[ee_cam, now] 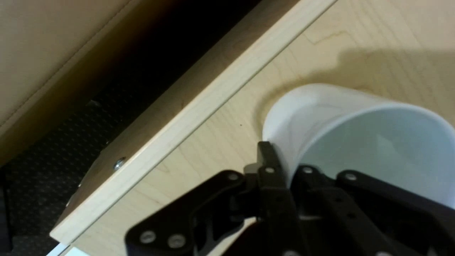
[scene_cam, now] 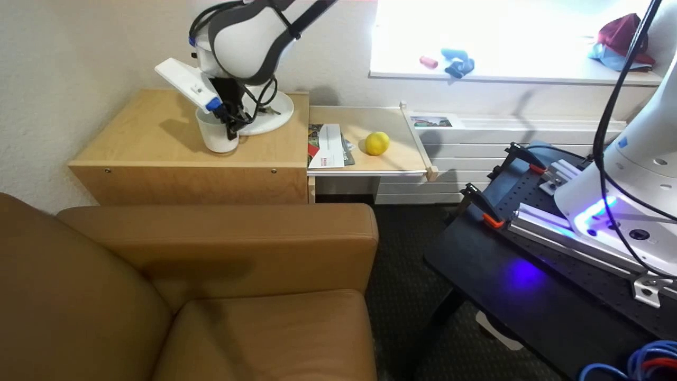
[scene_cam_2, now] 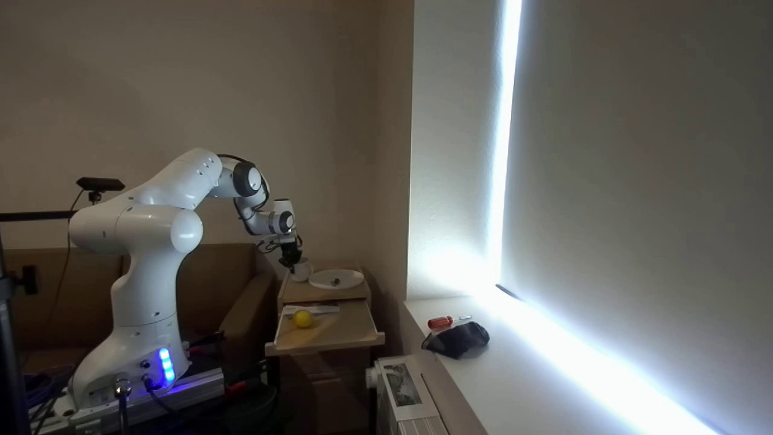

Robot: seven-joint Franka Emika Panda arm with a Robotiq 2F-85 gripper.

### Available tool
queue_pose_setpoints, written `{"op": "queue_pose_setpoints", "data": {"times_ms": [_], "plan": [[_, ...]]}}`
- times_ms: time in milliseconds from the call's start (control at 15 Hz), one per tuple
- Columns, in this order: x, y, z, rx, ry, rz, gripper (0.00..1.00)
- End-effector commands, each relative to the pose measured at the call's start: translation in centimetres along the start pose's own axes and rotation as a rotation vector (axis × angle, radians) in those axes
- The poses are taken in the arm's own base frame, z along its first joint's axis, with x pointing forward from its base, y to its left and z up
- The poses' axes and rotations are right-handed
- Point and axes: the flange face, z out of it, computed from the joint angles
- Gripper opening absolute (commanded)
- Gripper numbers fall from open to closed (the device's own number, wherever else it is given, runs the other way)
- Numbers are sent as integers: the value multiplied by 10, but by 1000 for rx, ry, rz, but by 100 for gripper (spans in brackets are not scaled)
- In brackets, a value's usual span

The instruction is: Move the cup to the window sill

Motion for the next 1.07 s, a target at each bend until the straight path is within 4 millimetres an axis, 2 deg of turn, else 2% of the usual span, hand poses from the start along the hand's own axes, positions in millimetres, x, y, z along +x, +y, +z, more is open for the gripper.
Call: {"op": "queue_pose_setpoints", "data": {"times_ms": [0, 133, 333, 533, 800, 1000], "plan": [[-5, -8, -26, -95, -13, -18, 1], [-8, -11, -40, -114, -17, -32, 1], [-5, -19, -71, -99, -29, -47, 1], [24, -32, -117, -68, -10, -6, 1], [104, -39, -171, -96, 52, 124, 1], [172, -28, -197, -182, 52, 265, 1]]}}
